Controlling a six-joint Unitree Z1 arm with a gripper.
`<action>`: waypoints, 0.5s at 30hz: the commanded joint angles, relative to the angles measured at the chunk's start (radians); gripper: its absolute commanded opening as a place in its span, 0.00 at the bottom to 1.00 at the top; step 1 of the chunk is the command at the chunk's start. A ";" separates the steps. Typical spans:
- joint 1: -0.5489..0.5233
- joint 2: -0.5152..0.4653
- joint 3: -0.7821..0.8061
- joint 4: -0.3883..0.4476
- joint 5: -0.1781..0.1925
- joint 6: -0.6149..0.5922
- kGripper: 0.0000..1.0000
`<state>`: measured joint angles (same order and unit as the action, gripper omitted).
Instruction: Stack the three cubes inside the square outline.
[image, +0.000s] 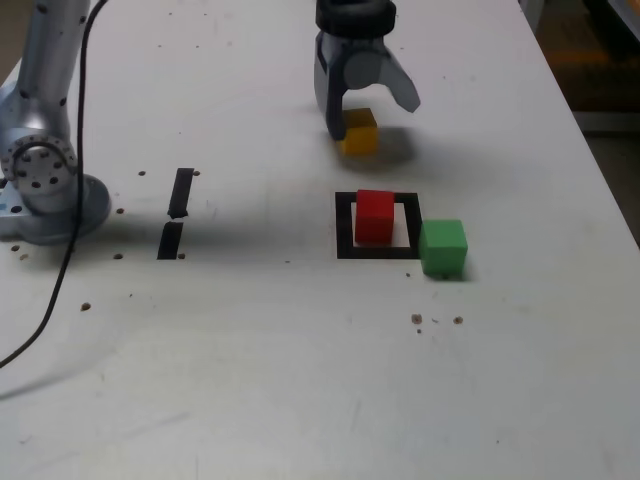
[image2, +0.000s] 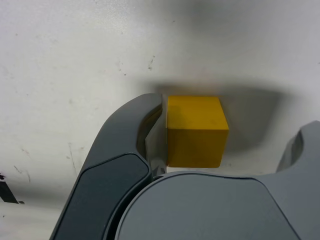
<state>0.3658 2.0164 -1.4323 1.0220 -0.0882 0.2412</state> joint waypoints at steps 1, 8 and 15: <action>-0.002 0.007 0.001 -0.003 -0.004 0.001 0.92; -0.002 0.022 0.005 -0.014 -0.012 0.001 0.88; -0.002 0.018 0.012 -0.039 -0.023 -0.008 0.62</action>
<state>0.3658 2.0382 -1.4222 0.9922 -0.1096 0.2352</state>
